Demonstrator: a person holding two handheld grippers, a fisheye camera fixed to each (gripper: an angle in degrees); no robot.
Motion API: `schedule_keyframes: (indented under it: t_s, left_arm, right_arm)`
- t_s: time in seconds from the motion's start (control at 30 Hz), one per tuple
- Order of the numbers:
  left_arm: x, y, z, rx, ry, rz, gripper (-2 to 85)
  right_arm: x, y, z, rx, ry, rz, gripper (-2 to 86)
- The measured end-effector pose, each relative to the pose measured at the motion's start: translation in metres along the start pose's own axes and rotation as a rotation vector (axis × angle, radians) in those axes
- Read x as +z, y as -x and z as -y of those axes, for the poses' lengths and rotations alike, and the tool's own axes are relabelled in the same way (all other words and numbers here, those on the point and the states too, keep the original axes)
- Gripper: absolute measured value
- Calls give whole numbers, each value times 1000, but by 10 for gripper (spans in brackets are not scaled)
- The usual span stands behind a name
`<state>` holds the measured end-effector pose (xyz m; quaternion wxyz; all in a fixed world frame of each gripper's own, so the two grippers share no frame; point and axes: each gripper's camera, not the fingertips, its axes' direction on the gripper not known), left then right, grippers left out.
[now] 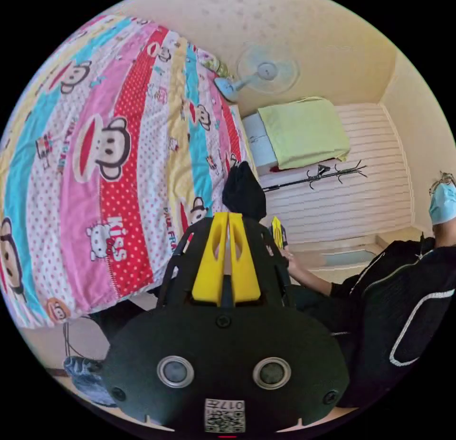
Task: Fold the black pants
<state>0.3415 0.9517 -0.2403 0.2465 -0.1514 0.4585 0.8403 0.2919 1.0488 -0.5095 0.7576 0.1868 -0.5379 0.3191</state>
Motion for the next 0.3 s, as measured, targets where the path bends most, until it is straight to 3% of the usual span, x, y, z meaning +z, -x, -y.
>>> schedule_keyframes:
  t_s: [0.17,0.3]
  left_arm:
    - [-185,-152,-60,303,-252,408,-7]
    - [-256,-203,-150,324,-396,594,-6]
  right_arm:
    - [158,74,-33,-236,532,120,2]
    - [276,139,-108,-489,968,244,2]
